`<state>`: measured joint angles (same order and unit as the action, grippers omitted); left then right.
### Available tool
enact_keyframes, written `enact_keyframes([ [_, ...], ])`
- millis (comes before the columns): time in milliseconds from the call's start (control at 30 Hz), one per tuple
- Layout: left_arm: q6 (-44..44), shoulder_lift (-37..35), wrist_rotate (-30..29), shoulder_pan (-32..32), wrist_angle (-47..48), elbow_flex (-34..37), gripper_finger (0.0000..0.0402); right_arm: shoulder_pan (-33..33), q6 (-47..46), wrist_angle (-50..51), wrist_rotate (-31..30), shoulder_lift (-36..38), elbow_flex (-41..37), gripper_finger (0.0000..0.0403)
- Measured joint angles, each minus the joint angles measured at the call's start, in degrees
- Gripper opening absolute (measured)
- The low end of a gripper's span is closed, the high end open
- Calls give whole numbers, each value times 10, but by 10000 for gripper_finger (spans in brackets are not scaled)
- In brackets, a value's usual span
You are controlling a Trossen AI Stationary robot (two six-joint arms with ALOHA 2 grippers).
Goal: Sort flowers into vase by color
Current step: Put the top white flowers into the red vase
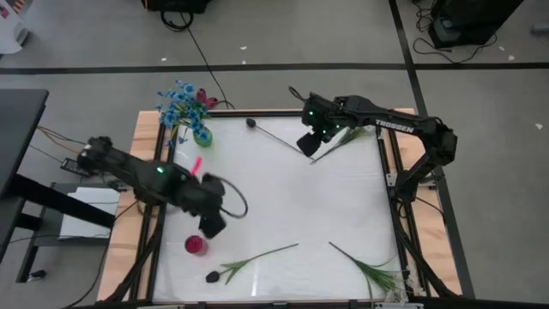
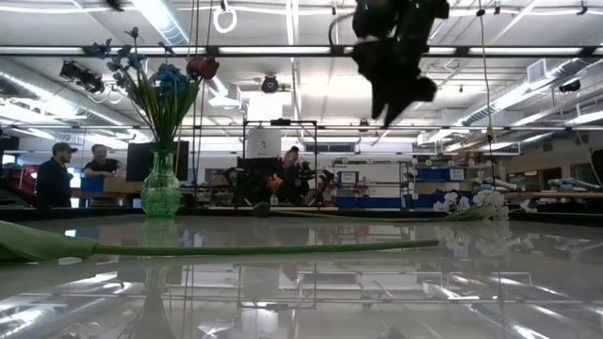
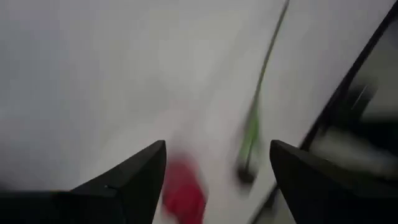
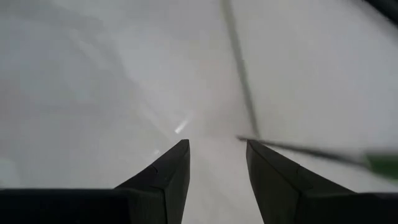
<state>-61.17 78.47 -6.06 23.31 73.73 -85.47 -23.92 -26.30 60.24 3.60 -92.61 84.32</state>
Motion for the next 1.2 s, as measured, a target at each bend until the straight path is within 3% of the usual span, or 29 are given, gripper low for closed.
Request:
enact_keyframes([
  [167,-21,-37,-209,-22,-112,0,281,-43,-81,-8,-25,-1,-95,166],
  [267,-14,-42,-268,-34,-150,0,281,-70,-135,-22,-32,-1,-150,166],
  [467,32,-47,-254,-57,-152,0,281,-131,-282,-88,-45,-1,-231,166],
  [667,126,-76,-203,-107,-143,0,281,-176,-404,-118,-66,-1,-273,166],
  [967,262,-119,-136,-184,-138,0,281,-214,-492,-151,-98,0,-298,166],
  [1200,309,-125,-96,-214,-130,0,281,-235,-554,-208,-100,-1,-325,166],
])
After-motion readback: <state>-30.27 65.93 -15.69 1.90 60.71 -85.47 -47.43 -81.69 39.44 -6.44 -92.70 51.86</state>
